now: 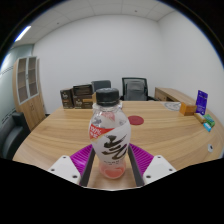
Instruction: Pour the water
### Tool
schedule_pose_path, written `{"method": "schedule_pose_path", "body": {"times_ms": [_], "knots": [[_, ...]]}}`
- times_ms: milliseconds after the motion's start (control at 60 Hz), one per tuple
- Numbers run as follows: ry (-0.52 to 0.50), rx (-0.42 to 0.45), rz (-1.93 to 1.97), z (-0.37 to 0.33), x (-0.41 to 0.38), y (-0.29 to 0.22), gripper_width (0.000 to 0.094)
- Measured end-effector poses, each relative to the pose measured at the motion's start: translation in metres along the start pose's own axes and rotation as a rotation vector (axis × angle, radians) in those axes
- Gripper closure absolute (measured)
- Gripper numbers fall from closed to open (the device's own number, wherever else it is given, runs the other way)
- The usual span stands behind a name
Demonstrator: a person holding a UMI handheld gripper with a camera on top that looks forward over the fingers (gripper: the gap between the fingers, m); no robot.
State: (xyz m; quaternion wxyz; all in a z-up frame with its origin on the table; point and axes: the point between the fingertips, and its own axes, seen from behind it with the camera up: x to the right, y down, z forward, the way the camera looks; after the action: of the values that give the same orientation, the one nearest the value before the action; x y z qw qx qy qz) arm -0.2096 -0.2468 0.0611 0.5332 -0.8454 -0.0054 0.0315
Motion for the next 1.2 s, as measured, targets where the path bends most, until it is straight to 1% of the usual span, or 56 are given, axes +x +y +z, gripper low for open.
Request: {"method": "schedule_pose_path", "body": {"times_ms": [33, 67, 117, 200, 233, 250, 300, 317, 417, 533, 617, 733, 833, 933, 1067, 1117, 1200], "knots": [[0.002, 0.007, -0.009, 0.006, -0.001, 0.001, 0.0353], [0.015, 0.014, -0.020, 0.010, 0.000, 0.001, 0.0441], [0.021, 0.034, -0.025, 0.012, 0.000, -0.003, 0.0460], [0.013, 0.042, -0.018, 0.013, -0.004, -0.003, 0.0545], [0.023, 0.043, -0.017, 0.013, -0.002, -0.003, 0.0558], [0.031, 0.043, -0.022, 0.013, 0.000, -0.004, 0.0599], [0.045, 0.044, -0.044, 0.012, 0.003, -0.010, 0.0608], [0.045, 0.045, -0.054, 0.013, 0.003, -0.013, 0.0650], [0.077, 0.061, -0.103, 0.009, 0.013, -0.035, 0.0650], [0.135, 0.079, -0.186, 0.013, 0.034, -0.077, 0.0652], [0.199, 0.099, -0.307, 0.024, 0.055, -0.114, 0.0652], [0.314, 0.103, -0.545, 0.052, 0.085, -0.164, 0.0652], [0.395, 0.082, -0.788, 0.091, 0.094, -0.199, 0.0652], [0.465, 0.043, -1.060, 0.127, 0.105, -0.222, 0.0651], [0.537, -0.032, -1.480, 0.173, 0.106, -0.234, 0.0653], [0.558, -0.033, -1.649, 0.185, 0.101, -0.239, 0.0654], [0.619, -0.066, -1.896, 0.200, 0.101, -0.243, 0.0655]]}}
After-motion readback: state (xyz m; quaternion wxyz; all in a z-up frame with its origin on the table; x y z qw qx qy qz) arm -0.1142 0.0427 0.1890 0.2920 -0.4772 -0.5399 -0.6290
